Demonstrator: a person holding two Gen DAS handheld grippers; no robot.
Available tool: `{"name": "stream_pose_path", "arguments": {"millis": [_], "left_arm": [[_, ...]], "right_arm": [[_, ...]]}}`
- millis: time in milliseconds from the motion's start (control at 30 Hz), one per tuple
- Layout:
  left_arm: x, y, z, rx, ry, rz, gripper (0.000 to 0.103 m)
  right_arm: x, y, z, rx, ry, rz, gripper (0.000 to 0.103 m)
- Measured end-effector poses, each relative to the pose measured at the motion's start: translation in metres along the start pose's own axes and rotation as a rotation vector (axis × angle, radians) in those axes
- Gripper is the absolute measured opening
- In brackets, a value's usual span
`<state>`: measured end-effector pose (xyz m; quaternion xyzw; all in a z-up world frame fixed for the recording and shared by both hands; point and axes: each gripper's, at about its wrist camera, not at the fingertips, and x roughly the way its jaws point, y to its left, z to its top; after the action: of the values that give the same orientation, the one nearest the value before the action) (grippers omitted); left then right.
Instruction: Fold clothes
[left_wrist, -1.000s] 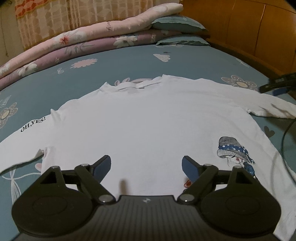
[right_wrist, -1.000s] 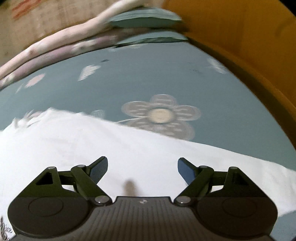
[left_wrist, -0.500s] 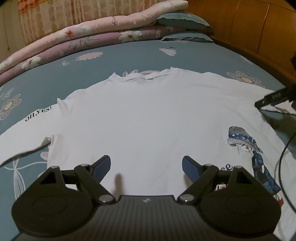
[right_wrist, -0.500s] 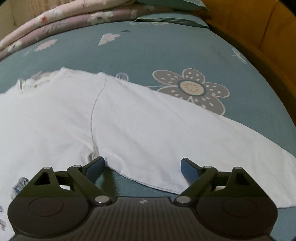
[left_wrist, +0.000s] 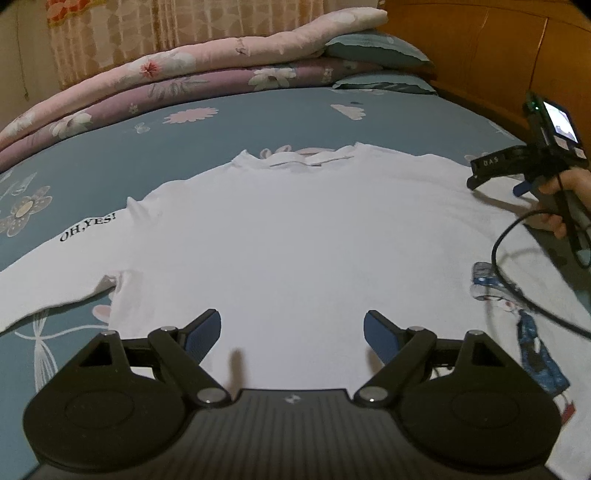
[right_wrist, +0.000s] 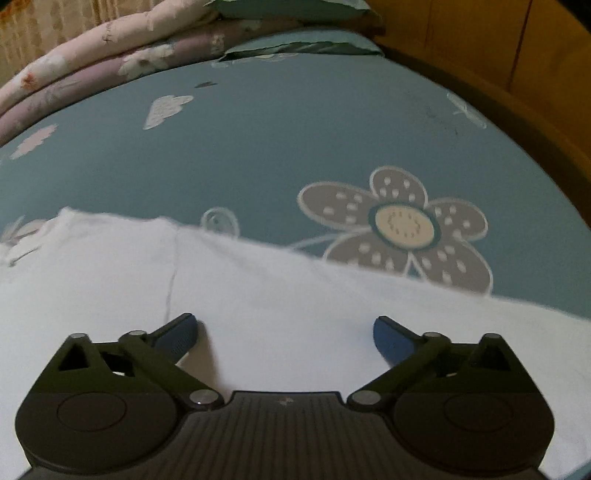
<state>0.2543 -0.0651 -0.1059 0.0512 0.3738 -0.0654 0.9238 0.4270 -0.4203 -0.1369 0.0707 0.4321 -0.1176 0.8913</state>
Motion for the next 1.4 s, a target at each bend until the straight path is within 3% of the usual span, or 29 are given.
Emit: {"name": "stream_pose_path", "arguments": {"millis": [333,433,600,767,867,1100,1233,1400], "left_arm": [[0.003,0.012,-0.003,-0.034,0.007,0.006,0.085],[0.0,0.015,-0.003,-0.037,0.003,0.005,0.085],[0.003,0.018,-0.004,-0.039,0.008,0.009,0.085],[0.008,0.022,-0.006,-0.035,0.02,0.014,0.085],[0.011,0.028,-0.009,-0.044,0.03,0.022,0.085],[0.018,0.041,-0.015,-0.077,0.061,0.016,0.085],[0.013,0.047,-0.016,-0.095,0.072,-0.001,0.085],[0.001,0.054,-0.008,-0.104,0.06,-0.052,0.085]], "right_arm": [[0.021,-0.012,0.038,0.02,0.026,0.018,0.103],[-0.01,-0.004,0.033,0.014,-0.014,0.123,0.103],[-0.04,0.035,0.008,-0.102,0.001,0.326,0.103],[-0.017,0.081,-0.009,-0.264,-0.021,0.285,0.103],[0.006,0.093,-0.005,-0.284,-0.066,0.246,0.103],[0.038,0.102,0.037,-0.23,-0.044,0.187,0.103],[0.016,0.088,0.04,-0.172,-0.024,0.233,0.103],[-0.054,0.078,0.007,-0.183,-0.077,0.3,0.103]]}}
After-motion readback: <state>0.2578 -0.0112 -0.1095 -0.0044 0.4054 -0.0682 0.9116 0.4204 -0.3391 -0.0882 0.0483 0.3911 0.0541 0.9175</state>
